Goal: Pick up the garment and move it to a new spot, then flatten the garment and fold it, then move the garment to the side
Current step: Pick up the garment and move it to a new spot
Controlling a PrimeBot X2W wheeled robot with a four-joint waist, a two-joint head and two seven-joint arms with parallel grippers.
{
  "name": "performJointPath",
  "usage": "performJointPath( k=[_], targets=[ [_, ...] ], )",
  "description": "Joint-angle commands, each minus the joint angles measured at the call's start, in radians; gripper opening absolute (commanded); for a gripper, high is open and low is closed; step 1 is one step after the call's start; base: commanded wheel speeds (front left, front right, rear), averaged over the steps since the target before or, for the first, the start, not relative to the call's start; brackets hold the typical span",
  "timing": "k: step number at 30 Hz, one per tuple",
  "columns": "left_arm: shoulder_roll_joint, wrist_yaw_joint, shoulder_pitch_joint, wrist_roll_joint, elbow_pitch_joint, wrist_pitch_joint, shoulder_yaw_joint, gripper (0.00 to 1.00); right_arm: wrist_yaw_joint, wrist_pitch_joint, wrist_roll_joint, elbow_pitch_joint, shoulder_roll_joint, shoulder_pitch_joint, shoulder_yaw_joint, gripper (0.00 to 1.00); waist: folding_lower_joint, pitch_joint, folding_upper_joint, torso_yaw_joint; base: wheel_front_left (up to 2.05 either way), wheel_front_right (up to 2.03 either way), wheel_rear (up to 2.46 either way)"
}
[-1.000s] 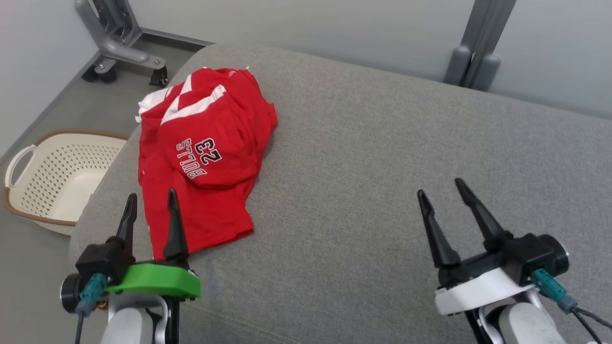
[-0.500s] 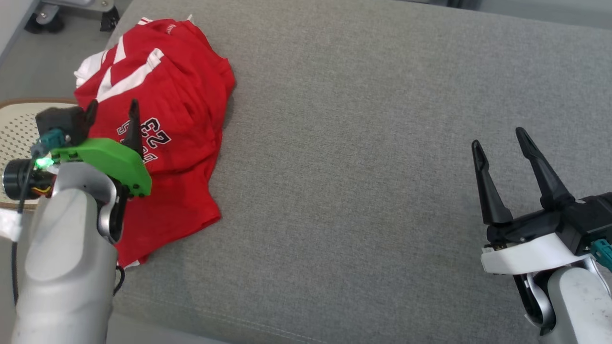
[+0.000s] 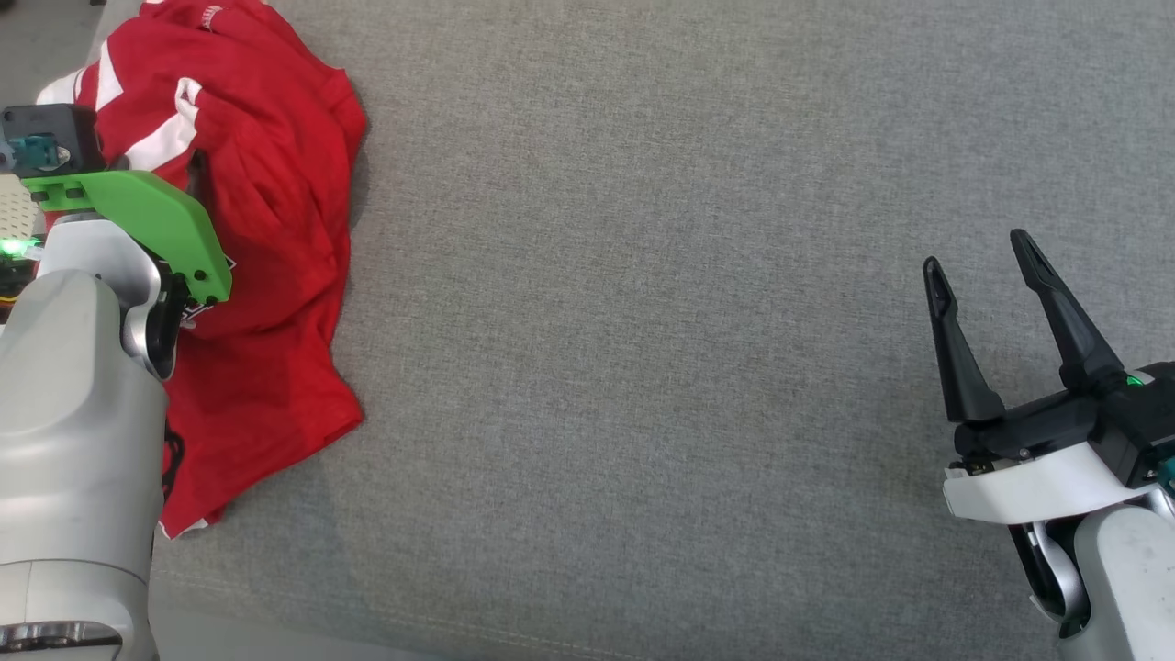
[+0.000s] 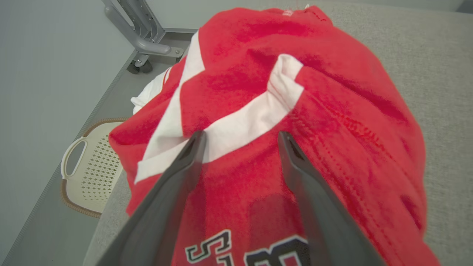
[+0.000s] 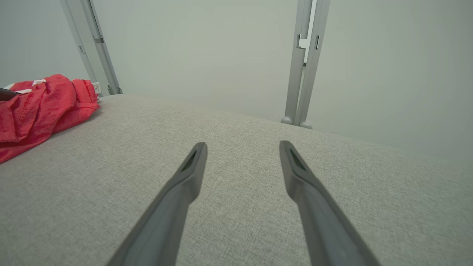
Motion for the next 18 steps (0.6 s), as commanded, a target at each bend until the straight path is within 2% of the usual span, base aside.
performJointPath(
  k=[1,4,5,6,11,18],
  targets=[
    [0.009,0.009,-0.025,-0.004,0.016,0.004,0.0,1.0,0.0,-0.003,0.001,-0.006,-0.006,-0.01,-0.002,1.0,-0.0001,0.013,-0.0001,-0.009,0.0,0.0,0.0],
    [0.009,0.006,-0.04,-0.003,0.06,0.023,-0.008,1.0,0.0,-0.003,0.001,-0.007,-0.009,-0.009,-0.001,1.0,-0.0001,0.018,-0.0001,-0.011,0.0,0.0,0.0],
    [0.01,0.004,-0.045,-0.004,0.071,0.025,-0.01,0.71,0.0,-0.004,0.001,-0.005,-0.009,-0.011,-0.001,1.0,-0.0001,0.018,-0.0001,-0.012,0.0,0.0,0.0],
    [0.013,0.006,-0.053,-0.006,0.079,0.021,-0.009,0.0,0.0,-0.004,0.003,-0.003,-0.009,-0.014,-0.002,1.0,-0.0001,0.018,-0.0001,-0.012,0.0,0.0,0.0],
    [0.018,0.014,-0.06,-0.006,0.108,-0.025,-0.012,0.0,0.0,-0.003,0.001,0.009,0.001,-0.013,0.0,1.0,-0.0001,-0.001,-0.0001,-0.008,0.0,0.0,0.0],
    [0.038,0.007,-0.055,0.0,0.097,-0.154,-0.019,0.0,0.0,-0.004,0.0,0.032,0.031,-0.008,0.008,1.0,-0.0001,-0.076,-0.0001,0.005,0.0,0.0,0.0]
  ],
)
